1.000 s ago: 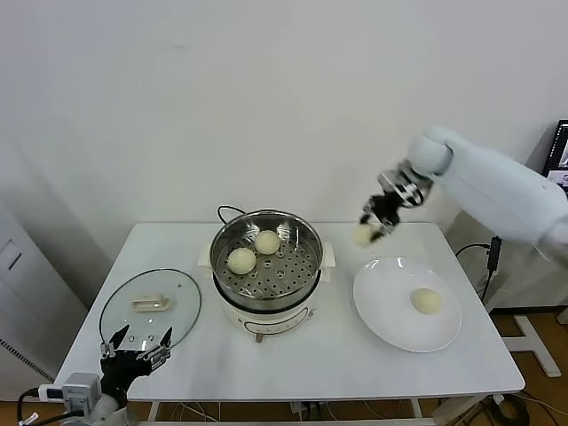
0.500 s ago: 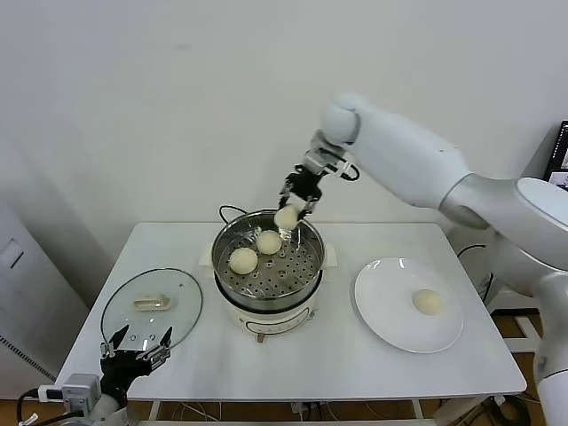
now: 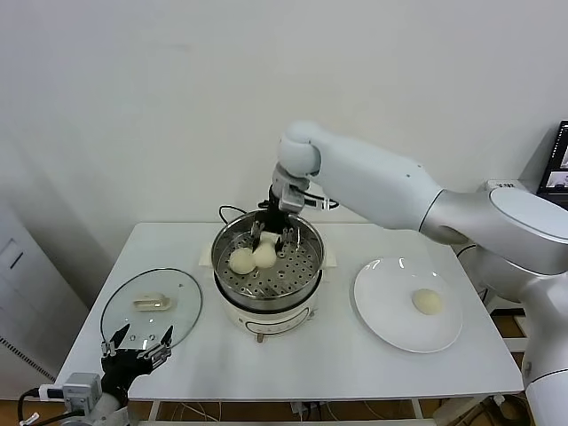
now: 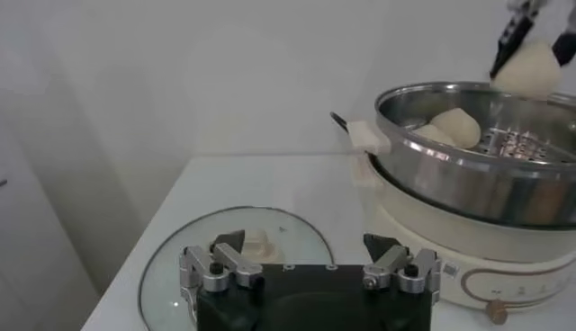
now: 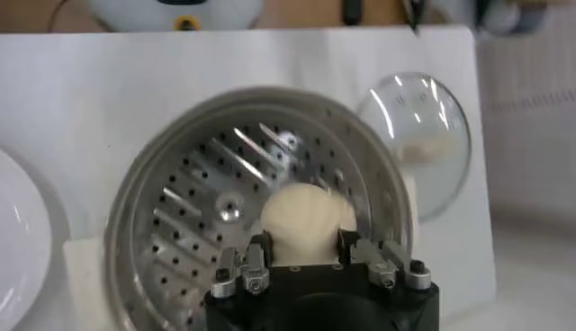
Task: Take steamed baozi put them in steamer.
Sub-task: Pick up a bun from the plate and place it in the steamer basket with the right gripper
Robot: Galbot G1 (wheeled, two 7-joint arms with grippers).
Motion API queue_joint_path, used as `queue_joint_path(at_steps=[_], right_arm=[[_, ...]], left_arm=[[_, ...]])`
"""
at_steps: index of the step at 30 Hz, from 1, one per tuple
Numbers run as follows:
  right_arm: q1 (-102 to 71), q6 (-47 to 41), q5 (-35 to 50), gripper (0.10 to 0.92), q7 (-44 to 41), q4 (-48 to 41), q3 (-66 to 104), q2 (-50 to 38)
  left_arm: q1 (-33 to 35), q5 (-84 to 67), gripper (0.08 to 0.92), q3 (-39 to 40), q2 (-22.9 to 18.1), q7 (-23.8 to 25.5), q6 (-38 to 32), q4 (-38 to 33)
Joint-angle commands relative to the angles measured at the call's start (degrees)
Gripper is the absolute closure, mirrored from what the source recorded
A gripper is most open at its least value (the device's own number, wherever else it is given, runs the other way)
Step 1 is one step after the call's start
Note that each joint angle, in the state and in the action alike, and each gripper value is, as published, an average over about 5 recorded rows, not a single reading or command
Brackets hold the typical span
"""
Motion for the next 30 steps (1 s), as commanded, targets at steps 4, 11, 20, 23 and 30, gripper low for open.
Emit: queue_joint_path(at_steps=[4, 11, 20, 23, 30], right_arm=[[-3.3, 3.6, -5.6, 0.580, 0.1, 5.2, -1.3, -0.2], [-5.4, 3.9, -8.6, 0.576, 0.0, 4.9, -0.8, 0.3], [-7.8, 3.8, -13.1, 0.464, 1.3, 4.0, 0.3, 1.1], [-8.2, 3.7, -13.6, 0.384, 1.9, 3.9, 0.5, 1.2], [-6.6, 2.9, -13.7, 0.216, 2.0, 2.3, 2.8, 1.2]], left_arm=[[0.1, -0.1, 0.177, -0.4, 0.2, 0.0, -0.2, 0.0], [0.2, -0.1, 0.177, -0.5, 0.2, 0.0, -0.3, 0.0], [0.2, -0.2, 0.177, -0.6, 0.3, 0.0, -0.4, 0.0], [0.1, -0.2, 0.177, -0.6, 0.3, 0.0, -0.4, 0.0], [0.2, -0.2, 0.177, -0.6, 0.3, 0.0, -0.5, 0.0]])
